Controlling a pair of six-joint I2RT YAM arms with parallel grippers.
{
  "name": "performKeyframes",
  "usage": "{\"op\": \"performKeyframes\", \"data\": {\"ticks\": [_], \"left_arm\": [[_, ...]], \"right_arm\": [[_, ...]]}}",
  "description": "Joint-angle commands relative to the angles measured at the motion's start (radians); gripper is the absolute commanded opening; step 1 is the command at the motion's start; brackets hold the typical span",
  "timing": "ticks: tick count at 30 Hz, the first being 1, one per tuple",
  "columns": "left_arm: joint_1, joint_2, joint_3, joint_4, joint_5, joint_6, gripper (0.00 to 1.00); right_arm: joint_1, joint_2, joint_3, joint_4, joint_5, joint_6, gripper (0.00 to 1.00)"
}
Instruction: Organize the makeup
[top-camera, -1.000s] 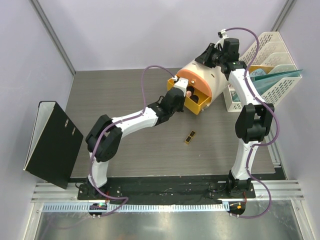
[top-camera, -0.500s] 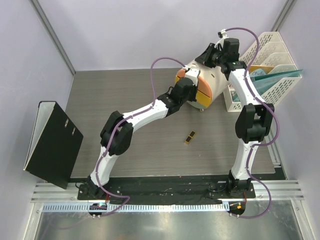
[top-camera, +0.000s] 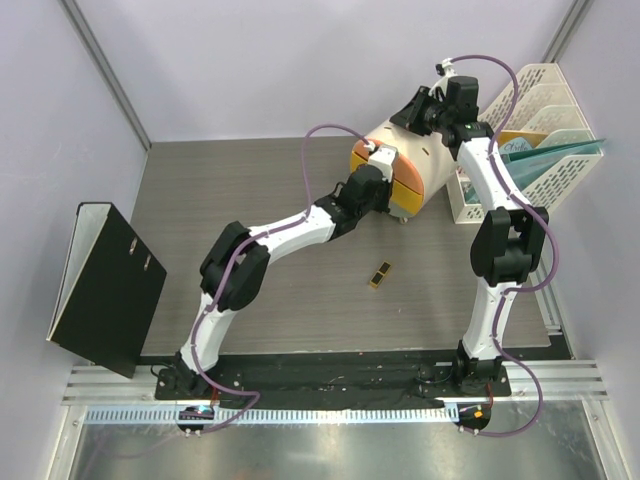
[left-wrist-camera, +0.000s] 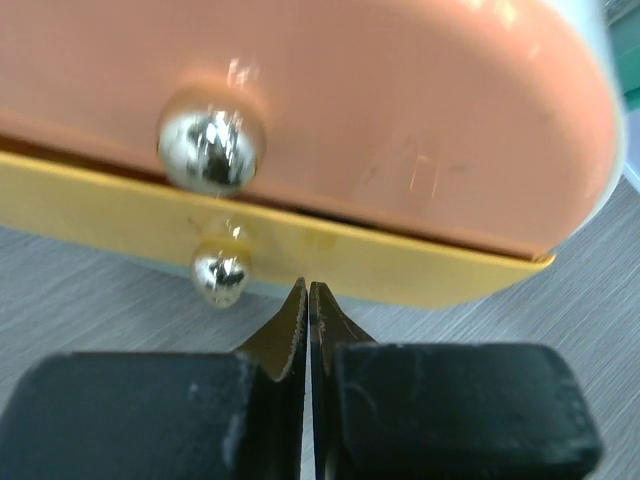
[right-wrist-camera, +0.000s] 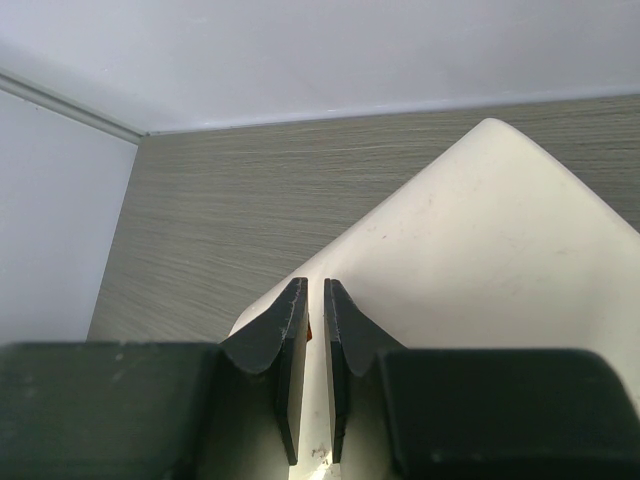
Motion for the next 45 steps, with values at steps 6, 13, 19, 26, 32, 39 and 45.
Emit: {"op": "performKeyframes", "data": {"ticks": [6, 13, 19, 26, 32, 39, 45], "left_arm": [[0.008, -0.027, 0.035, 0.048, 0.037, 0.027, 0.00], [0.008, 0.026, 0.079, 0.069, 0.051, -0.024, 0.00], [0.012, 0.004, 0.044, 0.094, 0.034, -0.005, 0.00], [0.015, -0.166, -0.152, 0.178, -0.018, 0.001, 0.02], [0.064, -0.304, -0.359, 0.218, -0.052, -0.177, 0.62], [0.132, -0.249, -0.395, 0.218, 0.043, -0.376, 0.80], [0.132, -0.151, -0.303, 0.146, 0.062, -0.269, 0.82]], "right_arm": [[-0.013, 0.099, -0.059, -0.293, 0.047, -0.033, 0.19], [-0.015, 0.092, -0.062, -0.296, 0.050, -0.040, 0.19], [-0.013, 0.092, -0.059, -0.296, 0.050, -0.040, 0.19], [-0.013, 0.096, -0.050, -0.300, 0.052, -0.041, 0.19], [-0.015, 0.104, -0.044, -0.303, 0.050, -0.040, 0.19], [-0.013, 0.104, -0.044, -0.305, 0.052, -0.043, 0.19], [-0.013, 0.104, -0.049, -0.307, 0.053, -0.043, 0.19]]}}
